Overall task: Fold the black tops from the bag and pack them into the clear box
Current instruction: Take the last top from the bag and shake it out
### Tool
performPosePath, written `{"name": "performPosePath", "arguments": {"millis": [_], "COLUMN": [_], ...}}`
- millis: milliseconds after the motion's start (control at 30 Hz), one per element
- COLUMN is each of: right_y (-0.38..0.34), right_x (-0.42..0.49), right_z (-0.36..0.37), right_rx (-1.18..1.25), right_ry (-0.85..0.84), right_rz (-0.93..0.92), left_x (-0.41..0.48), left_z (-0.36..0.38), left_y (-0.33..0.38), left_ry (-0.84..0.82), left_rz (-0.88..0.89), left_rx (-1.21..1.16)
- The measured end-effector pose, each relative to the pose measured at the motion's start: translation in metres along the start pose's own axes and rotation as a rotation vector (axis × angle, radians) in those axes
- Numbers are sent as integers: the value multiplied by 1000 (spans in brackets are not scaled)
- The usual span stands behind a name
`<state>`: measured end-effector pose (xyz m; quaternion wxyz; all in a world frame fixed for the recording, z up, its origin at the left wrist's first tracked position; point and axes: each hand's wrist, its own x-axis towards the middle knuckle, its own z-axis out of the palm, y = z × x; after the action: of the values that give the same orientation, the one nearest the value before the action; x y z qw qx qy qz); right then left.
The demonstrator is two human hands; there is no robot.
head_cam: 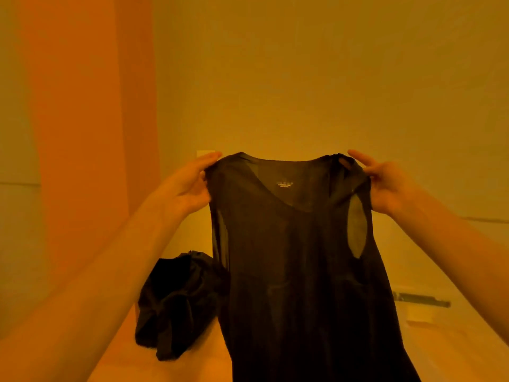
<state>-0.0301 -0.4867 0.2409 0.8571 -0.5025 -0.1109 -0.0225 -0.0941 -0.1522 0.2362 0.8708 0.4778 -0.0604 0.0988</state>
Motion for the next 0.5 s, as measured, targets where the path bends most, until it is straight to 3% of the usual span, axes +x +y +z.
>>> {"name": "performPosePath", "arguments": {"millis": [100, 167, 300, 500], "right_y": [-6, -6, -10, -15], "right_x": [-4, -5, -6, -6], "right_z": [6, 7, 8, 16], "right_rx": [-78, -88, -83, -27], "right_ry": [-21, -20, -3, 24], "right_rz": [53, 57, 53, -7], "left_x": [6, 3, 4, 11], "left_z": [3, 2, 2, -3], "left_y": [-5, -10, -4, 7], "left_ry": [74, 90, 22, 19], "left_rz": [274, 364, 318, 373], "left_rx": [198, 258, 184, 341]}}
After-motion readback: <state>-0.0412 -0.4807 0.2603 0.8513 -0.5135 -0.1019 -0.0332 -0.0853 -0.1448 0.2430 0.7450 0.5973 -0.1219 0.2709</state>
